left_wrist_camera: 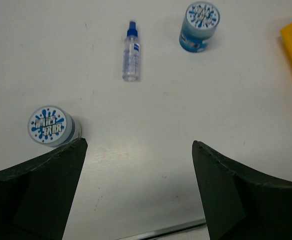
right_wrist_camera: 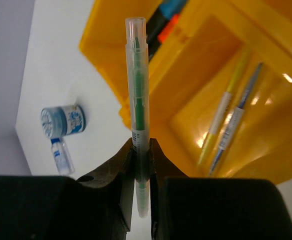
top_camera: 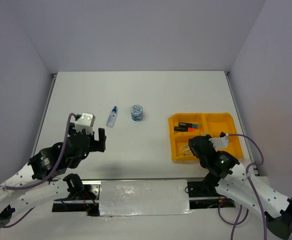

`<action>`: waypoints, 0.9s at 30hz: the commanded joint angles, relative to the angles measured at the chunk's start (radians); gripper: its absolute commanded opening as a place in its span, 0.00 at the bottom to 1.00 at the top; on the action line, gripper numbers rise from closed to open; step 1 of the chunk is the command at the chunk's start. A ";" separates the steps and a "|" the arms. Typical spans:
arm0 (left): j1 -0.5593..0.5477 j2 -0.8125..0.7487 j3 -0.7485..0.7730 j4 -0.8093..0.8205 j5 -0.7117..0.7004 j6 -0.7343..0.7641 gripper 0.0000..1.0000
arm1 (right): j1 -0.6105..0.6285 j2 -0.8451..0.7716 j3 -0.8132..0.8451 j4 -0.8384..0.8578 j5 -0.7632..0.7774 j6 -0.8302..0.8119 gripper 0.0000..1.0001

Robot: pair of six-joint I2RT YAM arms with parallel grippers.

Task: Sort the stationery into containers
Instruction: Place the pen in the storage box.

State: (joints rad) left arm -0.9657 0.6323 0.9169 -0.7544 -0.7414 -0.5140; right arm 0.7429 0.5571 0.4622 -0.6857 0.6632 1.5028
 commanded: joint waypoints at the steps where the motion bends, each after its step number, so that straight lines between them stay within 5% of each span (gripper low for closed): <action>1: -0.001 -0.089 -0.064 0.112 0.088 0.077 0.99 | -0.004 -0.008 0.001 -0.161 0.111 0.269 0.00; 7: -0.001 -0.086 -0.070 0.084 0.086 0.057 0.99 | -0.004 0.000 -0.023 -0.134 0.096 0.272 0.07; 13: -0.001 -0.034 -0.064 0.069 0.074 0.055 0.99 | -0.004 0.003 -0.034 -0.084 0.073 0.240 0.40; 14: -0.001 -0.033 -0.066 0.070 0.076 0.057 0.99 | -0.004 0.000 -0.027 -0.086 0.073 0.222 0.53; 19: -0.001 -0.042 -0.069 0.073 0.071 0.057 0.99 | -0.004 -0.022 0.038 -0.075 0.064 0.134 0.72; 24: 0.013 -0.048 -0.066 0.066 0.036 0.026 0.99 | -0.002 -0.039 0.122 0.032 0.032 -0.085 0.78; 27: 0.048 -0.022 -0.053 0.044 0.017 0.003 0.99 | -0.002 -0.005 0.164 0.181 -0.080 -0.352 0.84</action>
State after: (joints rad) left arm -0.9436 0.5945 0.8318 -0.7177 -0.6807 -0.4808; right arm 0.7418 0.5301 0.5568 -0.6800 0.6518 1.4158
